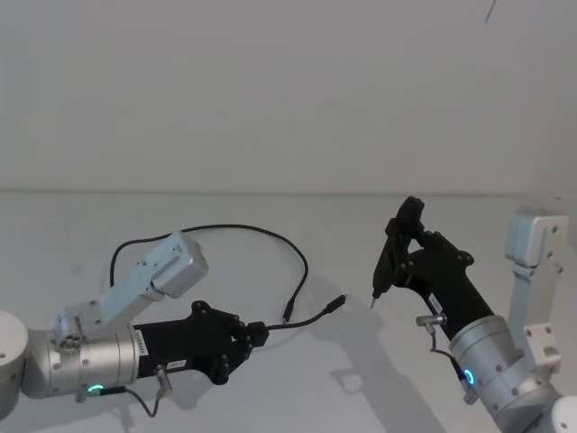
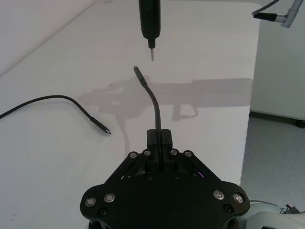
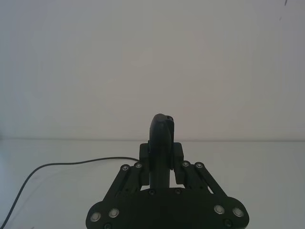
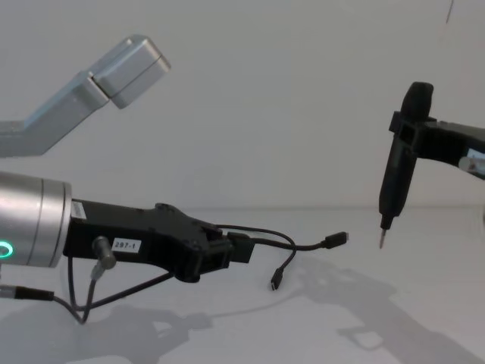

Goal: Pick up the data cable with the one hand.

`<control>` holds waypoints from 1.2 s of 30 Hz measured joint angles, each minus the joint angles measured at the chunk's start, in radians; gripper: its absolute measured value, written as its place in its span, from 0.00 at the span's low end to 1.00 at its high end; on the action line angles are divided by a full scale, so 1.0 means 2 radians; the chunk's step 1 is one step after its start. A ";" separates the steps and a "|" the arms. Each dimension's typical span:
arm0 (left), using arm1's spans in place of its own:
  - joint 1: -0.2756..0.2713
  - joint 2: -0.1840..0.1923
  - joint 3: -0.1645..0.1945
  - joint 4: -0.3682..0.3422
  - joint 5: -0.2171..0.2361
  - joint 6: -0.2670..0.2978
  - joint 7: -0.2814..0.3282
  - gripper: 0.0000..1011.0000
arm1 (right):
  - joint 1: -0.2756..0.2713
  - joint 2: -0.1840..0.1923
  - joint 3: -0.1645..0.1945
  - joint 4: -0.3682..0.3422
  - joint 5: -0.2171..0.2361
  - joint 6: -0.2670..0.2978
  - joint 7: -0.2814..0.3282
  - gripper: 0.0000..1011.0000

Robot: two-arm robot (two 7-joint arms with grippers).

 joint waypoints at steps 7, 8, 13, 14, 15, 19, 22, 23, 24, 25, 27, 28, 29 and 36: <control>0.000 0.000 0.000 -0.001 0.000 0.000 0.000 0.04 | 0.006 -0.010 -0.003 0.007 -0.004 -0.001 0.000 0.28; 0.000 0.000 0.000 -0.001 0.000 0.000 0.000 0.04 | 0.007 -0.010 -0.003 0.007 -0.004 -0.001 0.000 0.28; 0.001 0.001 0.000 -0.001 0.000 0.000 0.000 0.04 | 0.009 -0.017 -0.005 0.007 -0.005 0.000 0.001 0.28; 0.001 0.001 0.000 -0.001 0.000 0.000 0.001 0.04 | 0.010 -0.018 -0.005 0.007 -0.005 0.001 0.001 0.28; 0.001 0.001 0.000 -0.001 0.000 0.000 0.001 0.04 | 0.010 -0.019 -0.005 0.006 -0.005 0.001 0.001 0.28; 0.001 0.001 0.000 -0.001 0.000 0.000 0.001 0.04 | 0.010 -0.023 -0.007 0.004 -0.005 0.003 0.004 0.28; 0.001 0.001 0.000 -0.001 0.000 0.000 0.001 0.04 | 0.010 -0.025 -0.007 0.003 -0.005 0.004 0.005 0.28; 0.001 0.001 0.000 -0.001 0.000 0.000 0.000 0.04 | 0.010 -0.026 -0.007 0.003 -0.006 0.004 0.005 0.28; 0.001 0.001 0.000 -0.001 0.000 0.000 0.001 0.04 | 0.010 -0.027 -0.008 0.003 -0.006 0.004 0.005 0.28; 0.001 0.001 0.000 -0.001 0.000 0.000 0.001 0.04 | 0.010 -0.027 -0.008 0.003 -0.007 0.004 0.006 0.28; 0.001 0.001 0.000 -0.001 0.000 0.000 0.000 0.04 | 0.010 -0.028 -0.008 0.003 -0.008 0.003 0.006 0.28; 0.001 0.001 0.000 -0.001 0.000 0.000 0.000 0.04 | 0.010 -0.030 -0.008 0.004 -0.010 0.003 0.007 0.28; 0.001 0.001 0.000 -0.001 0.000 0.000 0.000 0.04 | 0.010 -0.030 -0.008 0.005 -0.010 0.002 0.007 0.28; 0.001 0.001 0.000 -0.001 0.000 0.000 0.000 0.04 | 0.010 -0.034 -0.009 0.012 -0.016 -0.005 0.009 0.28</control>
